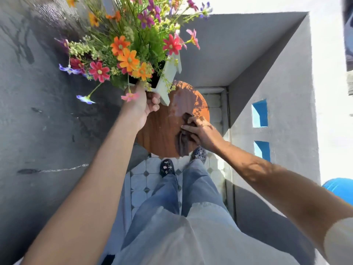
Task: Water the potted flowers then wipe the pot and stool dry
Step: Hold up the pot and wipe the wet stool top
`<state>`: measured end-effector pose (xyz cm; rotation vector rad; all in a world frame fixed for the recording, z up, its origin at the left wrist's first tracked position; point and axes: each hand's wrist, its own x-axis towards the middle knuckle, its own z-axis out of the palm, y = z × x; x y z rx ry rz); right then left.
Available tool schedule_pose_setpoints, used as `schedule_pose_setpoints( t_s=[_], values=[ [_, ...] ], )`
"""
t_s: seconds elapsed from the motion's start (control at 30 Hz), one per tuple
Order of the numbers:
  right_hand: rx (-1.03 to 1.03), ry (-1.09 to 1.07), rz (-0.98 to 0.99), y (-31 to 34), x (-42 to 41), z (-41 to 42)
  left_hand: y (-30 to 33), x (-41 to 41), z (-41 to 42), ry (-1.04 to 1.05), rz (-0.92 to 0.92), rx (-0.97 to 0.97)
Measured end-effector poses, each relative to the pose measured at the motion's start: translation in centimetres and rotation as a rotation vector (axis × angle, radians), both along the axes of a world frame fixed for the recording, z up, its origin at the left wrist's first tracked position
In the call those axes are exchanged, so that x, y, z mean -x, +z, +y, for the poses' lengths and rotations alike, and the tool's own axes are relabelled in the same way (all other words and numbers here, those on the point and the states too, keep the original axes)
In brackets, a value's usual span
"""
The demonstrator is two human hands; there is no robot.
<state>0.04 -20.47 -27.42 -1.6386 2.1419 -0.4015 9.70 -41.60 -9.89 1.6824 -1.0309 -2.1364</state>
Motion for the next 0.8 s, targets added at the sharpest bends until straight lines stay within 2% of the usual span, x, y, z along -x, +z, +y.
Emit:
schedule_pose_setpoints(
  t_s=[0.13,0.2,0.33,0.37,0.47,0.53,0.63,0.7,0.8],
  values=[
    [-0.050,-0.583,-0.095,0.9,4.1,-4.7,-0.4,-0.6,0.3,0.007,0.016,-0.012],
    [-0.022,-0.664,-0.088,1.1,4.2,-6.7,-0.4,-0.8,0.5,0.002,0.020,0.007],
    [-0.056,-0.601,0.031,0.5,1.0,-6.4,-1.0,-1.1,1.0,-0.013,0.022,0.070],
    [-0.055,-0.557,-0.017,0.4,0.0,-5.8,-1.2,-1.2,1.2,-0.016,0.020,0.082],
    [0.001,-0.251,-0.126,0.1,-3.0,-2.7,-2.0,-1.6,2.2,0.002,0.013,0.085],
    [0.051,-0.067,-0.023,-0.2,-4.9,0.1,-2.7,-2.0,3.0,0.021,-0.009,0.064],
    [0.067,0.075,-0.028,0.5,-6.3,3.8,-3.8,-2.5,4.4,0.045,-0.054,0.028],
    [0.062,-0.027,-0.029,1.2,-6.3,5.1,-4.2,-2.9,5.6,0.049,-0.071,0.019],
    [-0.052,-0.455,-0.127,1.8,-5.7,6.2,-4.2,-3.5,7.8,0.031,-0.071,0.040]
  ],
)
